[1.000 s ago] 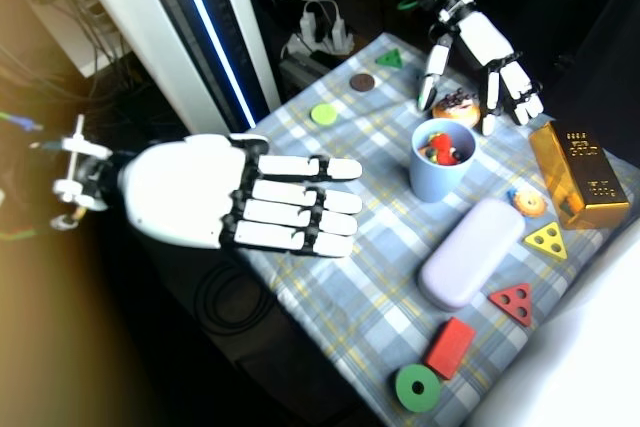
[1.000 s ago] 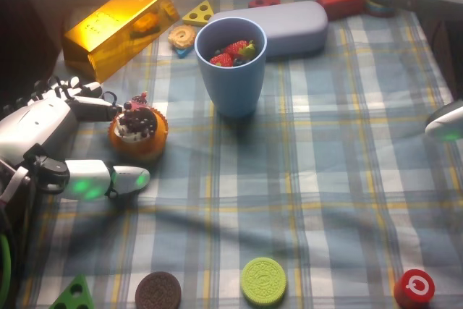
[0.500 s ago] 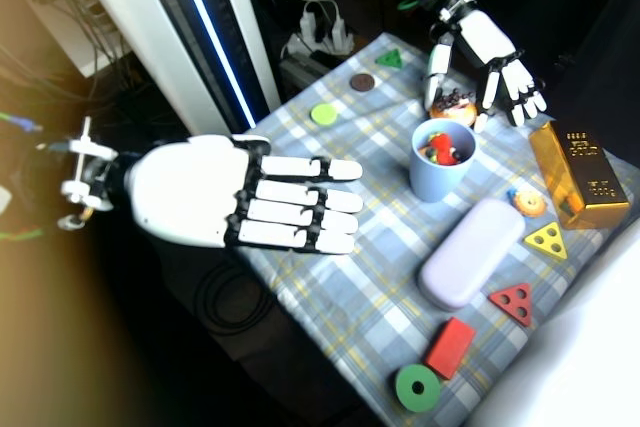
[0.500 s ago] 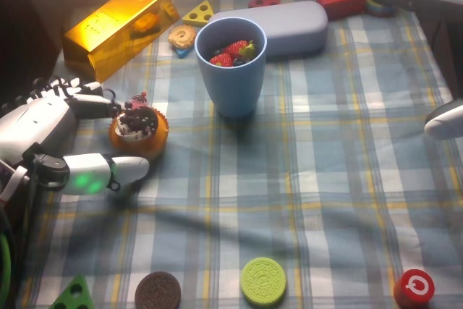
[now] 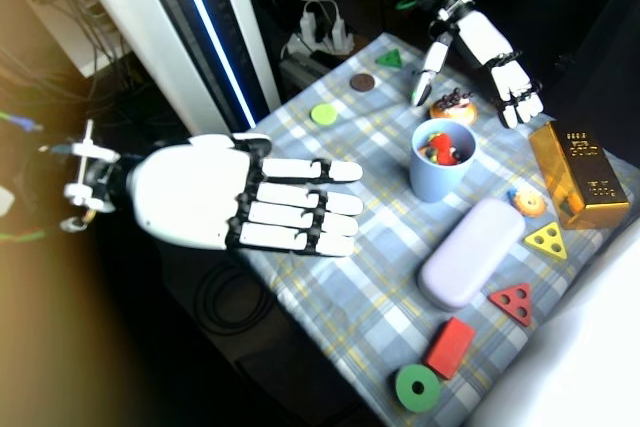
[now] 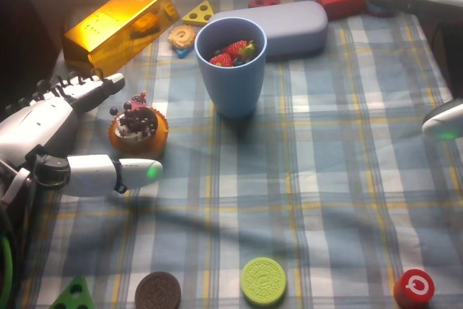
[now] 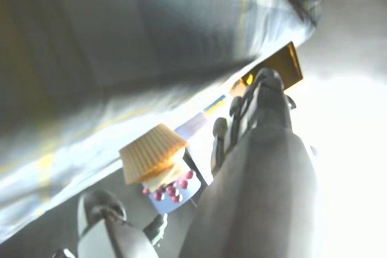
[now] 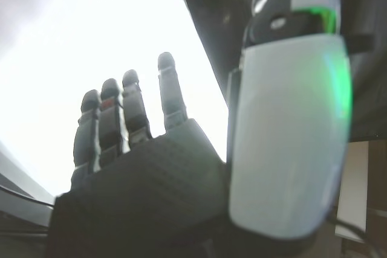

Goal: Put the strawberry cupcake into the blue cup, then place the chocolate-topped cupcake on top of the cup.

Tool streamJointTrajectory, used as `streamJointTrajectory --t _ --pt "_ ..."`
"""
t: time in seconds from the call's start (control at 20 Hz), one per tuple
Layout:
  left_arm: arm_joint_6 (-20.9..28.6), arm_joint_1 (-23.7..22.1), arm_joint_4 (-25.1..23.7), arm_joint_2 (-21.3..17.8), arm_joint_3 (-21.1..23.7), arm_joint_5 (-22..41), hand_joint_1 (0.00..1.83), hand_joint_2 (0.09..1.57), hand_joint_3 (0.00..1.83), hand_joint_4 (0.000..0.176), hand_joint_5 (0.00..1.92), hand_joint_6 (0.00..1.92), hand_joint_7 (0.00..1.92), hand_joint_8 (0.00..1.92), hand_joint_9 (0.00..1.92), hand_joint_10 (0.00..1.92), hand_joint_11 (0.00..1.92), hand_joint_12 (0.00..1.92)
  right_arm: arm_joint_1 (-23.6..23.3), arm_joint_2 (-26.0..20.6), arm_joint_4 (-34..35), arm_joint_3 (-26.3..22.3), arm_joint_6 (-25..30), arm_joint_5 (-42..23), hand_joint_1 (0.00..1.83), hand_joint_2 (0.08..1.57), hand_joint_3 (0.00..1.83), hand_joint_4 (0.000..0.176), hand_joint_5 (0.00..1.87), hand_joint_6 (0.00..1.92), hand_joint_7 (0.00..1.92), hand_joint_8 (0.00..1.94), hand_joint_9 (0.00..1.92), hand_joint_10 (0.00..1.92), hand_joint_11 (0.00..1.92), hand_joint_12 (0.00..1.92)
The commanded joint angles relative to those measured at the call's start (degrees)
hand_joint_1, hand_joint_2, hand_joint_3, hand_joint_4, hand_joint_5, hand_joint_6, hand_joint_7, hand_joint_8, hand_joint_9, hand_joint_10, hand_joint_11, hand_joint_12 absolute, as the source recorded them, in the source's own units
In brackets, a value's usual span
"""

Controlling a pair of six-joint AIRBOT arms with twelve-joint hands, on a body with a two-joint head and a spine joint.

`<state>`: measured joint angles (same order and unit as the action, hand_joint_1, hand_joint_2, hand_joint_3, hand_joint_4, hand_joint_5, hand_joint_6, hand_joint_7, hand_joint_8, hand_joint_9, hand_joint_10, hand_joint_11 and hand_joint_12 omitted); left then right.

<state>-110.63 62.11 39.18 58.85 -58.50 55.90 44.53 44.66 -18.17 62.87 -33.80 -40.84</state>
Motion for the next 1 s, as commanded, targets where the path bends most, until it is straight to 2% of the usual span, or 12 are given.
streamJointTrajectory --t 0.0,0.1,0.15,0.3,0.35,0.4,0.45,0.5,0.7,0.75,0.85,0.95 --pt "0.3 -0.8 -2.0 0.5 0.0 5.8 0.57 0.72 0.0 0.141 0.25 0.01 0.16 0.01 0.0 0.0 0.0 0.0 -0.4 0.2 2.3 0.3 0.0 -6.3 0.34 0.8 0.0 0.127 0.0 0.0 0.01 0.0 0.0 0.0 0.0 0.0" --pt "0.3 -1.0 -2.1 0.8 -0.2 5.9 0.59 0.72 0.0 0.132 0.28 0.01 0.2 0.02 0.02 0.01 0.0 0.0 -0.4 0.2 2.3 0.3 0.0 -6.3 0.36 0.8 0.0 0.144 0.0 0.0 0.0 0.0 0.0 0.0 0.0 0.0" --pt "0.3 -1.6 -2.6 1.0 -0.2 6.1 0.57 0.76 0.0 0.118 0.3 0.01 0.28 0.01 0.04 0.01 0.0 0.0 -0.4 0.3 2.3 0.3 0.0 -6.3 0.36 0.79 0.0 0.129 0.0 0.0 0.01 0.0 0.0 0.0 0.0 0.0" --pt "0.3 -2.6 -4.1 1.0 -0.2 5.5 0.61 0.77 0.0 0.108 0.35 0.01 0.33 0.01 0.06 0.0 0.0 0.0 -0.3 0.3 2.3 0.3 0.0 -6.3 0.34 0.8 0.0 0.119 0.0 0.0 0.02 0.01 0.0 0.0 0.0 0.0" --pt "0.3 -2.9 -4.4 1.0 -0.2 5.3 0.66 0.77 0.0 0.087 0.39 0.02 0.36 0.02 0.06 0.0 0.0 0.0 -0.3 0.3 2.3 0.3 0.0 -6.3 0.33 0.8 0.0 0.119 0.0 0.0 0.02 0.01 0.0 0.0 0.0 0.0" --pt "0.3 -3.2 -4.9 1.0 -0.2 5.0 0.67 0.77 0.0 0.085 0.4 0.02 0.37 0.01 0.07 0.01 0.0 0.0 -0.3 0.3 2.3 0.3 0.0 -6.3 0.33 0.8 0.0 0.125 0.0 0.0 0.03 0.01 0.0 0.0 0.0 0.0" --pt "0.3 -3.5 -5.3 1.0 -0.2 4.6 0.67 0.79 0.01 0.07 0.42 0.02 0.37 0.01 0.08 0.01 0.0 0.0 -0.3 0.3 2.3 0.3 0.0 -6.3 0.35 0.78 0.0 0.157 0.0 0.0 0.01 0.0 0.0 0.0 0.0 0.0" --pt "0.3 -3.7 -5.6 1.1 -0.4 4.2 0.71 0.78 0.0 0.07 0.46 0.01 0.42 0.01 0.09 0.0 0.0 0.0 -0.3 0.3 2.3 0.4 0.0 -6.3 0.33 0.8 0.0 0.133 0.0 0.0 0.01 0.0 0.0 0.0 0.0 0.0" --pt "0.3 -4.8 -6.3 2.1 -1.9 2.2 0.86 0.8 0.0 0.057 0.6 0.01 0.56 0.01 0.16 0.01 0.0 0.0 -0.1 0.7 2.3 0.5 0.0 -6.3 0.35 0.78 0.0 0.163 0.0 0.0 0.05 0.01 0.0 0.0 0.0 0.0" --pt "0.3 -4.8 -6.3 2.2 -2.1 2.2 0.88 0.81 0.0 0.043 0.64 0.01 0.61 0.01 0.19 0.01 0.0 0.0 -0.1 0.7 2.3 0.5 0.0 -6.3 0.36 0.79 0.0 0.146 0.0 0.0 0.05 0.01 0.0 0.0 0.0 0.0" --pt "0.3 -4.8 -6.3 2.4 -2.4 2.0 0.91 0.81 0.0 0.04 0.71 0.01 0.68 0.01 0.22 0.0 0.0 0.0 0.0 0.7 2.3 0.5 0.0 -6.3 0.36 0.77 0.0 0.164 0.0 0.0 0.05 0.01 0.0 0.0 0.0 0.0" --pt "0.3 -4.8 -6.3 2.4 -2.7 1.8 0.92 0.83 0.0 0.047 0.74 0.01 0.75 0.01 0.25 0.0 0.0 0.0 0.0 0.7 2.3 0.5 0.1 -6.3 0.37 0.78 0.0 0.137 0.0 0.0 0.05 0.0 0.0 0.0 0.0 0.0"
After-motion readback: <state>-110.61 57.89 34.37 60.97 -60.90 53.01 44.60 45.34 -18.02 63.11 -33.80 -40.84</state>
